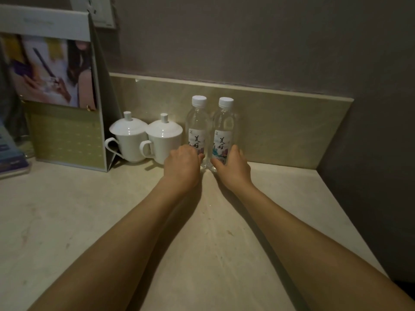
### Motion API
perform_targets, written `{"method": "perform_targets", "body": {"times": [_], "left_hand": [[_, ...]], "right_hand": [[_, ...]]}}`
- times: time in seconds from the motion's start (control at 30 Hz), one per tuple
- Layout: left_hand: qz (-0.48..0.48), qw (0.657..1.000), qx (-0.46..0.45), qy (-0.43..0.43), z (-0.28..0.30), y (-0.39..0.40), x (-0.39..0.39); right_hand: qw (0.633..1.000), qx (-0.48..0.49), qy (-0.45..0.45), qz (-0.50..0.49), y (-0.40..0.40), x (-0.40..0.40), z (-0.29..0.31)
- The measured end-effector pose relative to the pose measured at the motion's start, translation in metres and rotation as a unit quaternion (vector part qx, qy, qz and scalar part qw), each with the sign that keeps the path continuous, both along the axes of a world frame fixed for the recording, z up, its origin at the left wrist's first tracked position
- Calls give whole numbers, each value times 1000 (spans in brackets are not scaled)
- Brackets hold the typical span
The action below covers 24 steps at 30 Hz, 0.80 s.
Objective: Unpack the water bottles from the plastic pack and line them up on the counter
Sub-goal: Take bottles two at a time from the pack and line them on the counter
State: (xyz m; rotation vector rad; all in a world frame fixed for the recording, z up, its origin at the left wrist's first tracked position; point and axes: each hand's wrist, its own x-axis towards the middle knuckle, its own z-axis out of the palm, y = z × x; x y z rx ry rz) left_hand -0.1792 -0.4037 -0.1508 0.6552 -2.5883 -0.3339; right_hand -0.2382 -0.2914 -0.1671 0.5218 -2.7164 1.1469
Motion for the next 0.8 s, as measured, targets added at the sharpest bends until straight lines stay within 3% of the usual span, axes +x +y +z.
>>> {"method": "perform_targets", "body": {"times": [0.8], "left_hand": [[-18, 999, -1, 32, -9, -11, -13]], "right_hand": [[1000, -5, 3, -15, -14, -3, -1]]}}
